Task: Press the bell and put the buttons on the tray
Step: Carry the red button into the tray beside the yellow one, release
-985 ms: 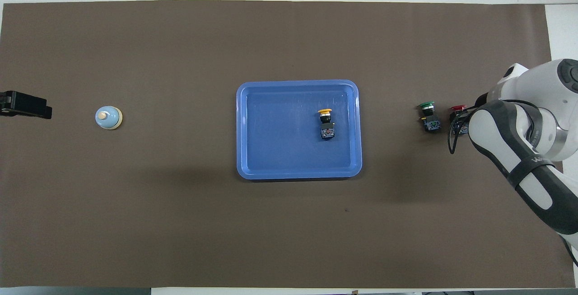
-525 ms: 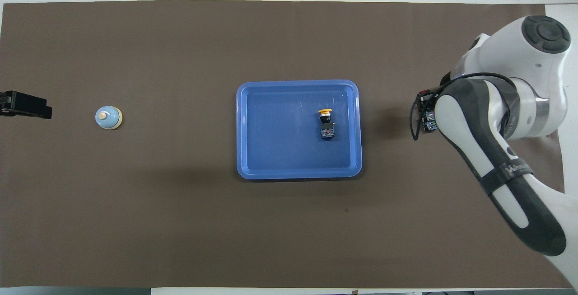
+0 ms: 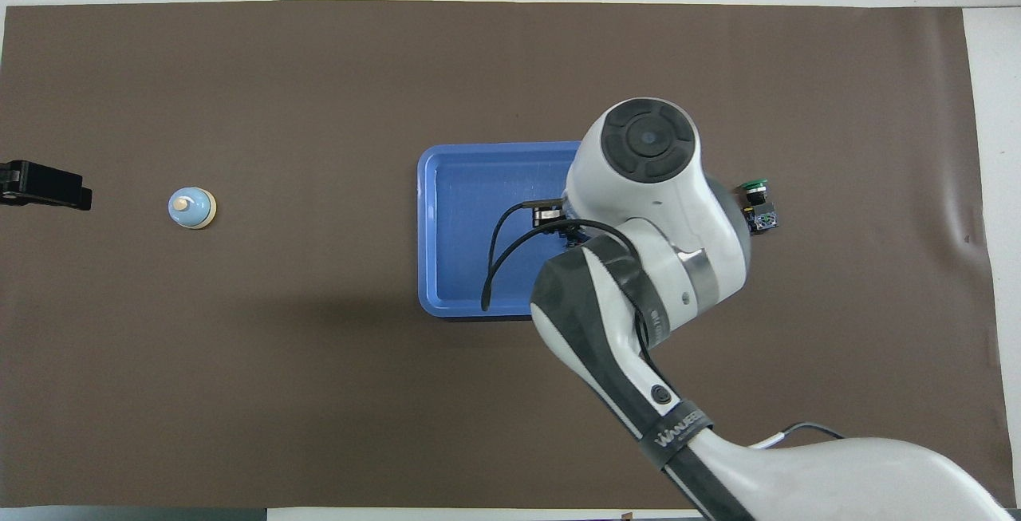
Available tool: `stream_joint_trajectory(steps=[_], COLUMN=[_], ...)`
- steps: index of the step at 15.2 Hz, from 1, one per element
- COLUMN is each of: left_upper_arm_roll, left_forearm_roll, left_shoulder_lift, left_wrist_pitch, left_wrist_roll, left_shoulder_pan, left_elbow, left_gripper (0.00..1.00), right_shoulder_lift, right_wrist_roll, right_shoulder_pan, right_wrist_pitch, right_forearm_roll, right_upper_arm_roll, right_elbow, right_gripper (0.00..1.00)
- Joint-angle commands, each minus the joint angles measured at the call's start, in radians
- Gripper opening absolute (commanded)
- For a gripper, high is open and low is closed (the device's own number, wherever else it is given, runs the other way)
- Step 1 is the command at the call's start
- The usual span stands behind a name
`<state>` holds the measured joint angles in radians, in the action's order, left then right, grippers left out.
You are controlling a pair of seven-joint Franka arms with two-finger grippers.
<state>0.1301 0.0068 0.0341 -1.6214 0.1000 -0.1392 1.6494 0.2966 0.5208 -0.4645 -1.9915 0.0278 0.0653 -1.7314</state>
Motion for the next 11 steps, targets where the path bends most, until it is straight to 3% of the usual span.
stream_joint_trajectory(steps=[1, 11], left_upper_arm_roll=[-0.006, -0.006], left_forearm_roll=[-0.007, -0.007], left_shoulder_lift=[0.024, 0.024], left_wrist_pitch=[-0.005, -0.005], left_wrist_roll=[0.007, 0.007], left_shoulder_pan=[0.001, 0.001], left_elbow=[0.026, 0.026], left_gripper=[1.00, 1.00], right_shoulder_lift=[0.078, 0.162], right_wrist_roll=[0.063, 0.062], right_shoulder_pan=[-0.040, -0.029], right_wrist_pitch=[-0.030, -0.190], right_forearm_roll=[0.012, 0.006], right_upper_arm_roll=[-0.006, -0.006], right_elbow=[0.062, 0.033], right_gripper=[0.00, 0.00])
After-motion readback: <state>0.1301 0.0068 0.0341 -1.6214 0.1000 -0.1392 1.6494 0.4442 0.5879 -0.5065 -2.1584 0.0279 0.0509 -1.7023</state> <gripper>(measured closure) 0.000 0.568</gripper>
